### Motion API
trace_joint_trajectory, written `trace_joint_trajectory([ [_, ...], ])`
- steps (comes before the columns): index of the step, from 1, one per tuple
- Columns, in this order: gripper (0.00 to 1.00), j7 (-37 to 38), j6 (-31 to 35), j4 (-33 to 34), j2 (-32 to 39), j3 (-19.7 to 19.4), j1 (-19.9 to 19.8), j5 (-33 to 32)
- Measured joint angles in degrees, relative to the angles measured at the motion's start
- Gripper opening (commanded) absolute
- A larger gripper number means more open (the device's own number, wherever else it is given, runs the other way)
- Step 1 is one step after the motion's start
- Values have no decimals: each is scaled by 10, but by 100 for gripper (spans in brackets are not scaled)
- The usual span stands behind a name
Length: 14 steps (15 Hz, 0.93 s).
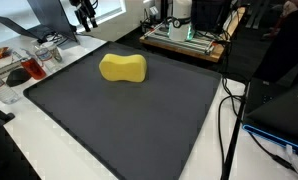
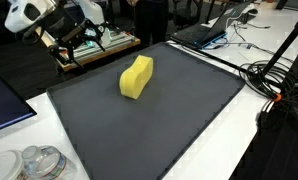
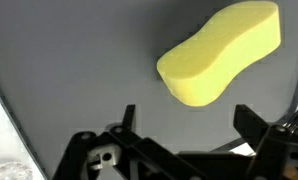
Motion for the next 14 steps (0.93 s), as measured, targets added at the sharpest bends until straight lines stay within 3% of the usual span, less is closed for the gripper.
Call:
trace_joint_trajectory([
  [8, 100, -4, -54, 125, 61, 64, -15, -106],
  [14, 100, -11, -98, 173, 79, 116, 5, -211],
])
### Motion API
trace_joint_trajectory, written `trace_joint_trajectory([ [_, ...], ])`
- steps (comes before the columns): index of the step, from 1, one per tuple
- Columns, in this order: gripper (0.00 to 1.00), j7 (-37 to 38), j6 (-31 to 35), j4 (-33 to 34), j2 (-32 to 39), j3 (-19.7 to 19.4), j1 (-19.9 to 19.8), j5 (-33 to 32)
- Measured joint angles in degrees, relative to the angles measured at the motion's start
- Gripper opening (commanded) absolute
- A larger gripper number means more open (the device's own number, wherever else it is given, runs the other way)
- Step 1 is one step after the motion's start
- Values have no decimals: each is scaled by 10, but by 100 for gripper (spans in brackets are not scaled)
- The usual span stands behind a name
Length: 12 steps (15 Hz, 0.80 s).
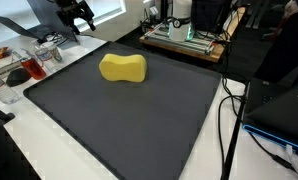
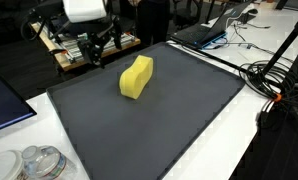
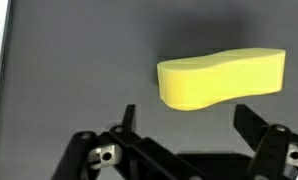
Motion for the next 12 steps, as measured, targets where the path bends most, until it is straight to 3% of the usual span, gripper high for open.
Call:
trace_joint_trajectory([
  [8, 100, -22, -58, 34, 12, 45, 61, -139],
  [12, 100, 23, -59, 34, 12, 57, 98, -181],
])
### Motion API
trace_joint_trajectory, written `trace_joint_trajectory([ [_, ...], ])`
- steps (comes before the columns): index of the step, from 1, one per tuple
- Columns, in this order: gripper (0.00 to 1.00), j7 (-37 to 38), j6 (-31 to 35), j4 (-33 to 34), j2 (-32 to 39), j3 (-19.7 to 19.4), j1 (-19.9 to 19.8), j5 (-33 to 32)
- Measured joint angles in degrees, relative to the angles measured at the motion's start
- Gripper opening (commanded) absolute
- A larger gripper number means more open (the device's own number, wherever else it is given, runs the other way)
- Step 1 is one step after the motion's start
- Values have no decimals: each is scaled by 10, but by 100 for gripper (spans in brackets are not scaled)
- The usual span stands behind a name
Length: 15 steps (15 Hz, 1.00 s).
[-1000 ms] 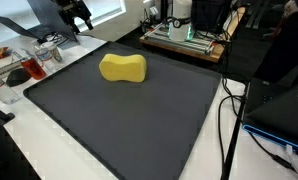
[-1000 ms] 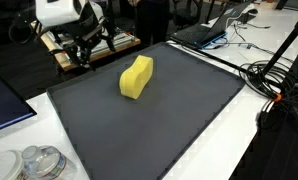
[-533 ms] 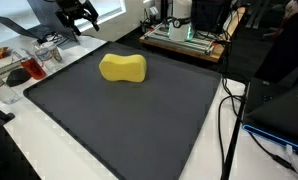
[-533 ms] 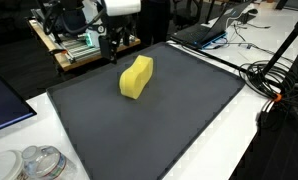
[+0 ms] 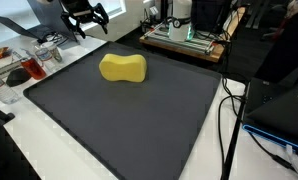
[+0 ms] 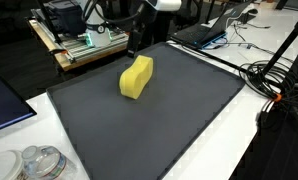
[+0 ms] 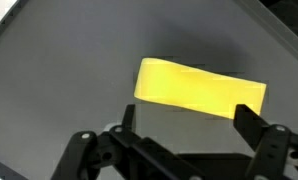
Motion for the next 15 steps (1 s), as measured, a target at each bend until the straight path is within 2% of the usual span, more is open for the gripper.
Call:
trace_joint_trajectory([
  [3, 100, 80, 1, 0, -1, 7, 27, -17],
  [7, 100, 229, 5, 0, -1, 12, 61, -50],
  [12, 100, 424, -4, 0, -1, 13, 97, -55],
  [15, 100, 529, -34, 5, -1, 13, 113, -51],
])
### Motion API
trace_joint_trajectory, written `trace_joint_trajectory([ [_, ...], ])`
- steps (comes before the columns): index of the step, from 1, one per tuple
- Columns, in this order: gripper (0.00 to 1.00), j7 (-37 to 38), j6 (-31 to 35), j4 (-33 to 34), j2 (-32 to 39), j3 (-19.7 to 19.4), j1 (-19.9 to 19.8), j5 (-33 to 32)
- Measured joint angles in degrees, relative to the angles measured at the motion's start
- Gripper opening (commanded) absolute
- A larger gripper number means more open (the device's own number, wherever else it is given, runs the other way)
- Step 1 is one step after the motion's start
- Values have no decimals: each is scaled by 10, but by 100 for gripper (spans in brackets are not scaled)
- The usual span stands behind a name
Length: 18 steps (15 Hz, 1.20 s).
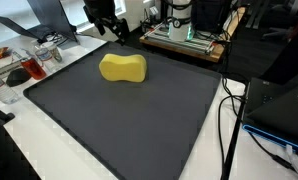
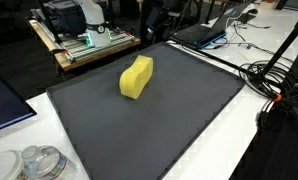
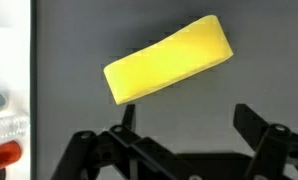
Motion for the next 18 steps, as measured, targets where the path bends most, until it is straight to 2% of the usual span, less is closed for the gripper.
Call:
trace_joint_trajectory([
  [5, 100, 146, -38, 16, 0, 0, 9, 28],
  [8, 100, 198, -44, 17, -1, 4, 16, 51],
  [10, 100, 211, -43, 15, -6, 12, 21, 63],
  [14, 100, 187, -2, -23, -44, 35, 32, 65],
  [18, 100, 179, 5, -40, -60, 35, 32, 65],
])
